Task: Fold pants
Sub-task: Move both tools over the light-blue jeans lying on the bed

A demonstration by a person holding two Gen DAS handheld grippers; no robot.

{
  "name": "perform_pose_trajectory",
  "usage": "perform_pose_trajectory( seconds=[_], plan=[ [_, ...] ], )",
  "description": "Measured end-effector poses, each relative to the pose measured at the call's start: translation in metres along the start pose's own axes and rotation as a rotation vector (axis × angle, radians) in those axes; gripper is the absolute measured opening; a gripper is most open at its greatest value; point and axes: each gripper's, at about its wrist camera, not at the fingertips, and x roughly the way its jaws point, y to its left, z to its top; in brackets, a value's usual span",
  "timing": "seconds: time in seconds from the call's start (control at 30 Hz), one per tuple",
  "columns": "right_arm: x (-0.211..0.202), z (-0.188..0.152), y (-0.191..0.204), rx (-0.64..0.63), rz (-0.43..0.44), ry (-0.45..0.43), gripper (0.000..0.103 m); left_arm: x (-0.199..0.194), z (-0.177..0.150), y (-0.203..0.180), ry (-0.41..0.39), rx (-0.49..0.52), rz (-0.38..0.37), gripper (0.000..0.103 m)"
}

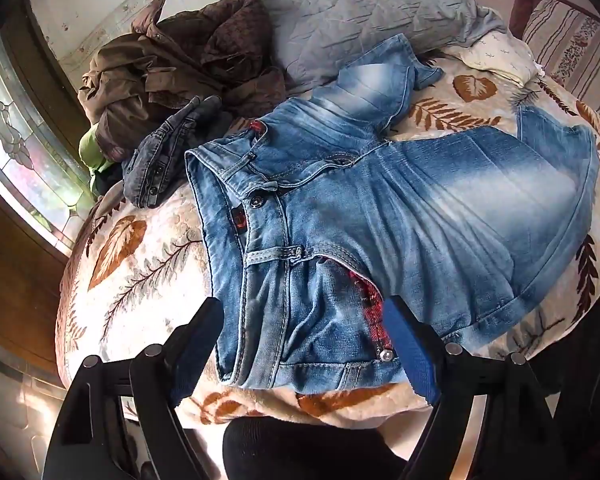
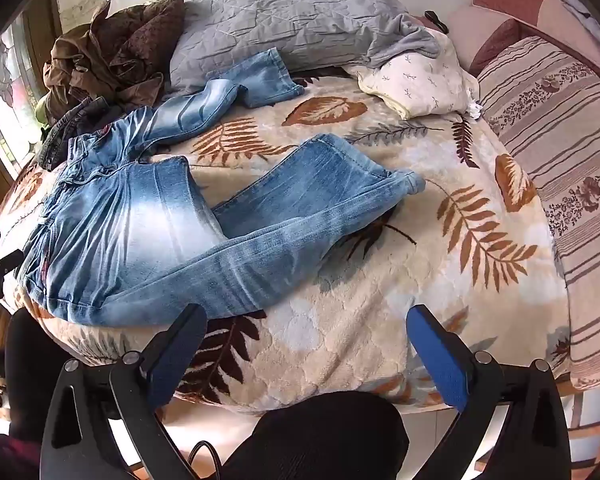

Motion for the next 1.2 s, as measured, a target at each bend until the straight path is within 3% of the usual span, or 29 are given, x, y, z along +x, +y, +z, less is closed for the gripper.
perform_pose_trajectory(
  seconds=[0.17, 0.37, 0.7, 1.2],
  plan=[
    [0.005, 0.001, 0.003, 0.002, -0.025, 0.009, 0.101, 0.000, -0.006, -0.004, -0.004, -0.018, -0.037, 0.081],
    [0.008, 0.005, 0.002, -0.003, -0.024, 0.005, 0.101, 0.003, -0.015, -0.004, 0.001, -0.010, -0.028, 0.081],
    [0.014, 0.013, 0.013, -0.041, -0.040, 0.010, 0.101, 0.004, -0.004, -0.001, -0.012, -0.049, -0.044, 0.081],
    [0.020, 0.014, 0.005, 0.009, -0.018, 0.021, 0.101, 0.004, -0.007, -0.005, -0.011, -0.036, -0.038, 0.082]
  ],
)
